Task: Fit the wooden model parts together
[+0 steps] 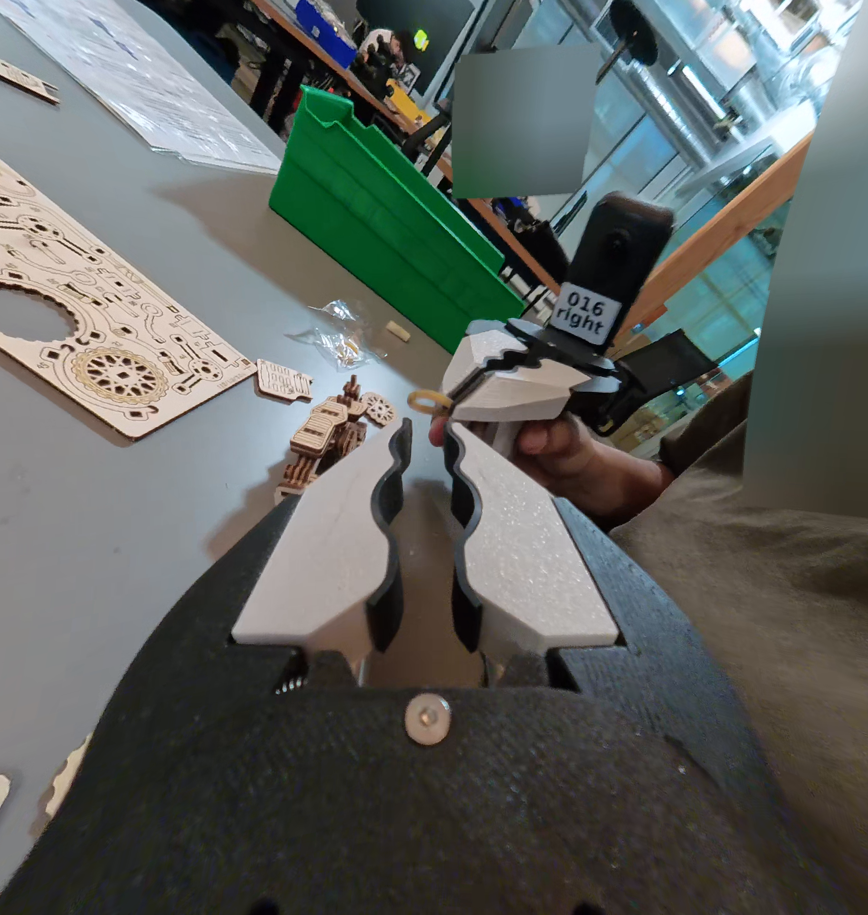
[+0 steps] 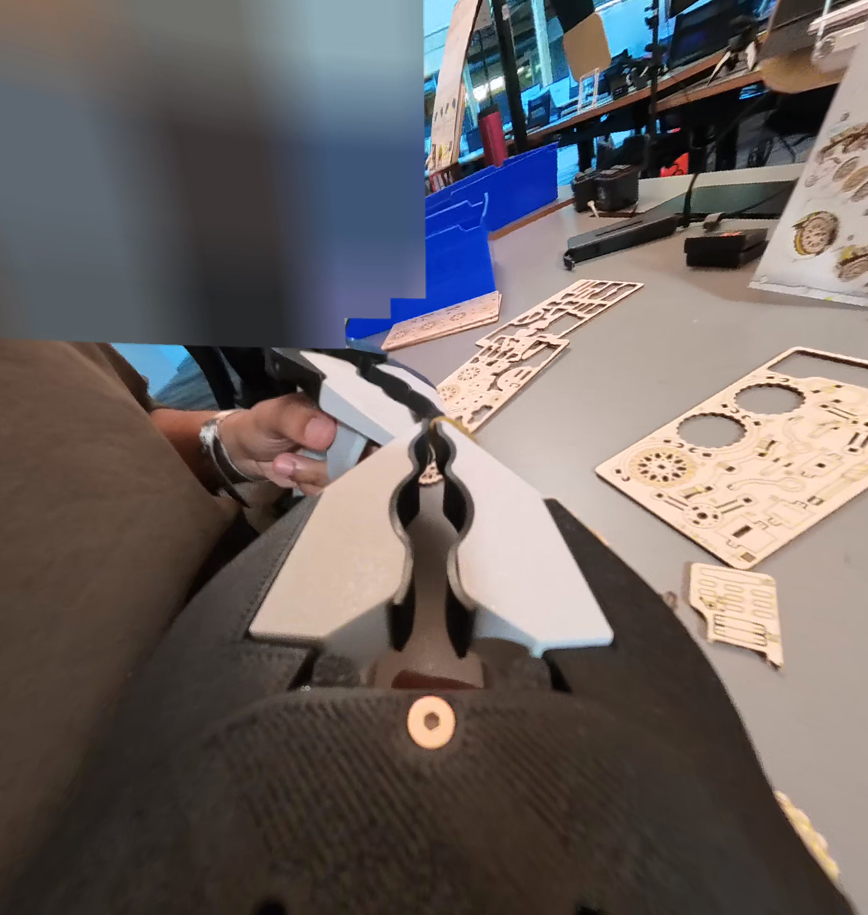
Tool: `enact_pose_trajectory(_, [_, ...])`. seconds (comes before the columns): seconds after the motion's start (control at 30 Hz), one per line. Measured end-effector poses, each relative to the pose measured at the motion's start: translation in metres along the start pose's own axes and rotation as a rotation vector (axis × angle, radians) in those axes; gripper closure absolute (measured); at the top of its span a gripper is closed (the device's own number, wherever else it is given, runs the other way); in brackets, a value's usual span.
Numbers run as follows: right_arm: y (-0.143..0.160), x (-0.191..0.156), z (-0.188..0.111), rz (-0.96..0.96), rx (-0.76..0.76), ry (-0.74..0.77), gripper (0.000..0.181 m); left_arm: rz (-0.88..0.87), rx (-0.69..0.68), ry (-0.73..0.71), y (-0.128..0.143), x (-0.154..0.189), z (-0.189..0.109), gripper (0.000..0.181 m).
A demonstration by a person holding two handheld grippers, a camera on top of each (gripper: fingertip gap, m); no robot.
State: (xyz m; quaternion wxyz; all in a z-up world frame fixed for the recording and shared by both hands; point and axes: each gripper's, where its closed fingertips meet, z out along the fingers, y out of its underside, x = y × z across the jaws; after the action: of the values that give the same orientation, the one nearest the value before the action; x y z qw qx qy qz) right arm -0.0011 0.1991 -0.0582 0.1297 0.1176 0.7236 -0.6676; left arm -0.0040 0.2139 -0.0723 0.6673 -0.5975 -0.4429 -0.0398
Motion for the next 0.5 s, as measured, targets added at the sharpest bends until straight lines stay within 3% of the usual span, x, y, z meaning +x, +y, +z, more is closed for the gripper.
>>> enact_pose_trajectory(0.13, [-0.011,0.007,-0.008,0.159,0.082,-0.053,0.181,-0.082,0.037,0.051,-0.007,-0.001,-0.004,0.163])
enact_pose_trajectory(0.23, [-0.007,0.002,-0.008,0.178,0.043,-0.104,0.181,-0.115,0.026,0.088,-0.006,0.001,-0.005,0.164])
enact_pose_trajectory(0.4, [0.016,-0.001,-0.001,-0.032,-0.112,-0.044,0.181,-0.273,-0.009,0.190,0.000,0.005,-0.006,0.169])
enact_pose_trajectory(0.5, [0.032,-0.003,0.003,-0.146,-0.211,-0.019,0.181,-0.331,-0.039,0.164,0.006,-0.003,-0.005,0.180])
